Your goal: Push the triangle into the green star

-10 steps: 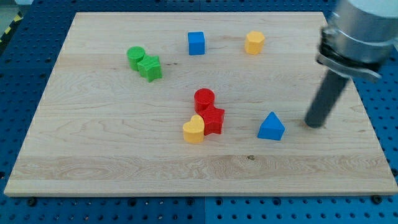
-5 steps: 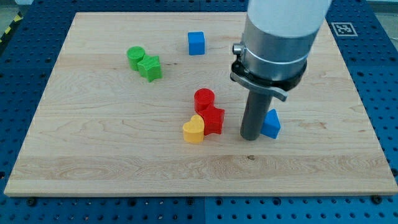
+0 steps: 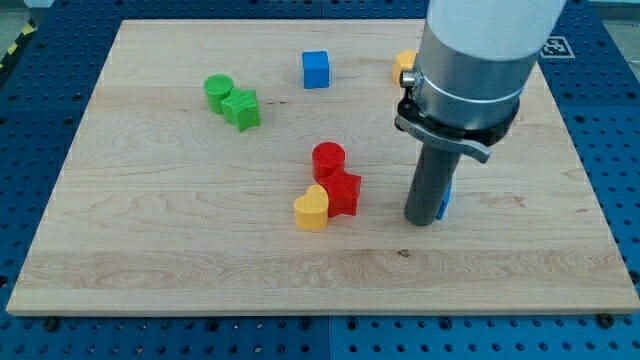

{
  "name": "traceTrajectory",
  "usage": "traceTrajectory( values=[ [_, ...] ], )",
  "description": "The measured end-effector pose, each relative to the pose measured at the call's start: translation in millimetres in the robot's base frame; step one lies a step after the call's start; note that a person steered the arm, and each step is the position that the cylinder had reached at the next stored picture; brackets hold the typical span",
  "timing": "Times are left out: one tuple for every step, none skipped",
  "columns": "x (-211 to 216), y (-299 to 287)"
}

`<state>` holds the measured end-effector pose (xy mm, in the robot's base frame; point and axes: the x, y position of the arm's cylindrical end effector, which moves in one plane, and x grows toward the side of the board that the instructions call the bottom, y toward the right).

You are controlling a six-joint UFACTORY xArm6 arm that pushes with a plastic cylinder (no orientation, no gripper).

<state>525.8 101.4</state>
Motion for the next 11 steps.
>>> traceTrajectory(
  values=[
    [-2.8,27.3],
    [-16.2,33.8],
    [-38.0,33.8],
    [-51.1,44.6],
    [-56.2,66.0],
    [-78.1,66.9],
    [-95.6,67.0],
    [-109.2,89.0],
    [-155.4,92.3],
    [-164.8,92.3],
    [-164.8,116.4]
  ],
)
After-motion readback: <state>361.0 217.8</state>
